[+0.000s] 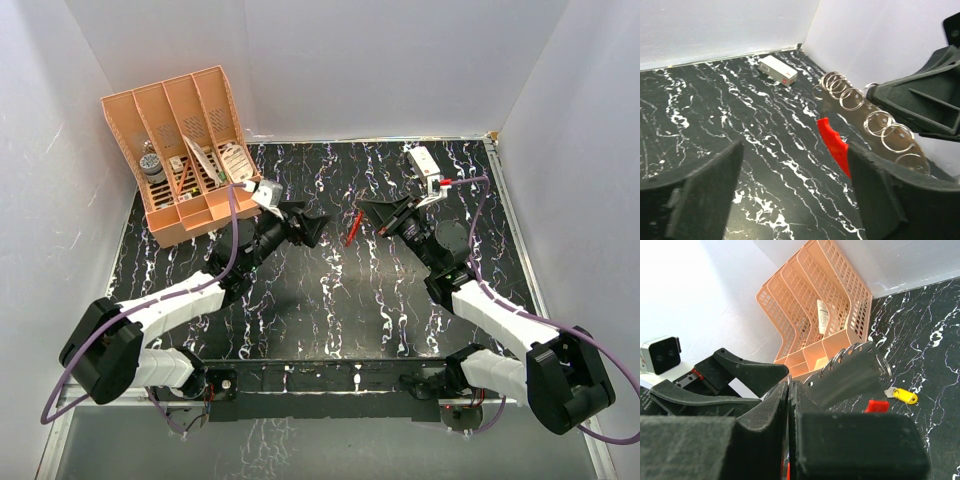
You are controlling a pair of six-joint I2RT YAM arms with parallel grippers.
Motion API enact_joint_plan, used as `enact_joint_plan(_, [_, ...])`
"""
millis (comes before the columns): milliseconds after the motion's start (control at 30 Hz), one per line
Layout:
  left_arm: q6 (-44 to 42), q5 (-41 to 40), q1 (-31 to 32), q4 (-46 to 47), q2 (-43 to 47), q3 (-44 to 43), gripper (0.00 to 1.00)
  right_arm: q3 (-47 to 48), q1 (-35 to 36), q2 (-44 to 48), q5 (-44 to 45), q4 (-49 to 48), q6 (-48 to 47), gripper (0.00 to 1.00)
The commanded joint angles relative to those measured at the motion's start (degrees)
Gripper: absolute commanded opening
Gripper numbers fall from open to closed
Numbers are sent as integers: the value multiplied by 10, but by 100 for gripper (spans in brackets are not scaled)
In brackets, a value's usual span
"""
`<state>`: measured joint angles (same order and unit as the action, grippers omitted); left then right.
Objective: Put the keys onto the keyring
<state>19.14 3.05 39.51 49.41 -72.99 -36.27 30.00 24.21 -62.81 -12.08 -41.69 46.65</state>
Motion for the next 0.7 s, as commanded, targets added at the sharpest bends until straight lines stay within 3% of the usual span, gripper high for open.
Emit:
enact_joint_plan(0, [-24, -39, 1, -54, 7, -40, 88, 33, -3, 14, 14, -27, 10, 0])
enact_joint_plan(167, [-24, -48, -18, -203, -25, -113, 98, 35, -3, 15, 21, -11, 2, 0])
enact_joint_plan(333, [16, 4, -62, -297, -118, -186, 98, 28, -3, 25, 30, 12, -14, 0])
enact_joint_plan(400, [25, 15, -72, -305, -154, -198, 94, 26, -4, 35, 35, 26, -24, 0])
enact_joint_plan(500, [27, 9, -81, -307, -206, -207, 77, 21, -5, 58, 46, 52, -38, 0])
enact_joint_plan(667, [25, -7, -86, -324, -274, -235, 64, 20, -8, 87, 60, 87, -56, 0])
